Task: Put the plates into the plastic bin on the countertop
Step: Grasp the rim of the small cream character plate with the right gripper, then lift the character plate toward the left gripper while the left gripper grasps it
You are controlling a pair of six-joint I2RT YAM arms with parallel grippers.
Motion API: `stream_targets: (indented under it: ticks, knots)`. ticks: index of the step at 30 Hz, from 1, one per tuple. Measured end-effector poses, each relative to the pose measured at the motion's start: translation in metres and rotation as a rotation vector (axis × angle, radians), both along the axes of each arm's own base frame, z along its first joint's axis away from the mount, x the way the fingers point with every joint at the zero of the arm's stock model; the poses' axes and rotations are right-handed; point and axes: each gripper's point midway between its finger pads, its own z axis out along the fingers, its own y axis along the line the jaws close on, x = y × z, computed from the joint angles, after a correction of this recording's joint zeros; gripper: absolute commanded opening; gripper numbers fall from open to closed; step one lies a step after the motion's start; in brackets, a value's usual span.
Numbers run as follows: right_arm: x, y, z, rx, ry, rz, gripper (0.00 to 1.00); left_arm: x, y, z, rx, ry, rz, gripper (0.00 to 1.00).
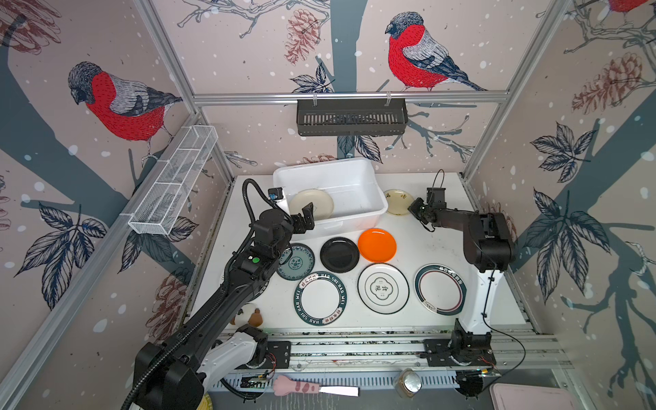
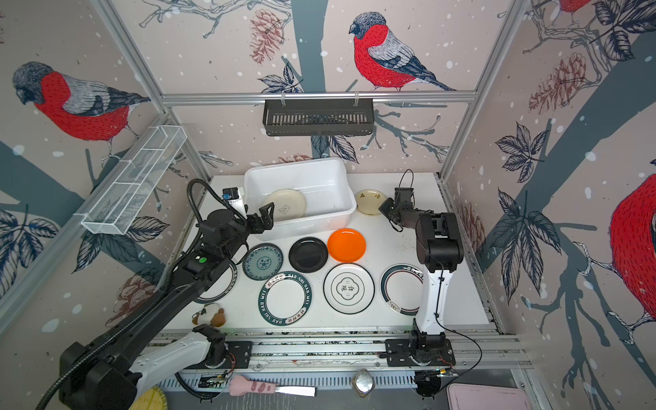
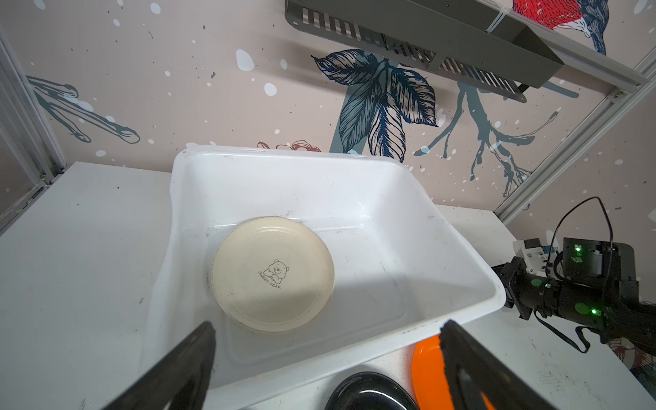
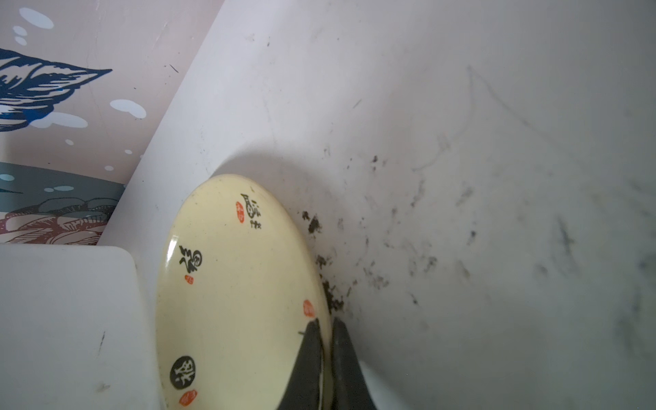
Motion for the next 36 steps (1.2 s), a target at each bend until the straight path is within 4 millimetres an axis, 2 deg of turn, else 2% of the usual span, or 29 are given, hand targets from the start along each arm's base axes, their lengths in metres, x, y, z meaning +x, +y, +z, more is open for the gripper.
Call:
stream_targets:
  ticks: [6,9,12,15,21,25,29,33,36]
  knots:
    - [-0.018,-0.016,0.017,-0.051,0.013,-0.052,0.01,0.001,-0.002,-0.005,0.018,0.006,-0.012,0.97]
    - [-0.034,-0.024,0.03,-0.103,0.022,-0.075,0.0,0.005,-0.004,-0.012,0.031,0.025,-0.013,0.97]
    - [-0.049,-0.025,0.052,-0.146,-0.005,-0.087,0.0,0.01,-0.006,-0.018,0.039,0.043,-0.013,0.97]
    - [-0.06,-0.026,0.083,-0.196,-0.066,-0.096,0.0,0.016,-0.009,-0.024,0.048,0.065,-0.016,0.97]
    - [-0.098,-0.034,0.144,-0.301,-0.202,-0.143,0.0,0.029,-0.03,-0.029,0.039,0.105,-0.091,0.97]
    - [-0.132,-0.03,0.177,-0.326,-0.303,-0.139,0.0,0.035,-0.049,-0.029,0.01,0.128,-0.16,0.96]
    - [-0.152,-0.027,0.204,-0.329,-0.391,-0.102,0.0,0.037,-0.07,-0.03,0.003,0.143,-0.222,0.95]
    - [-0.166,-0.004,0.227,-0.282,-0.474,0.001,0.0,0.038,-0.095,-0.032,-0.005,0.164,-0.291,0.92]
    - [-0.173,0.013,0.234,-0.268,-0.507,0.08,0.0,0.041,-0.108,-0.035,-0.013,0.177,-0.318,0.89]
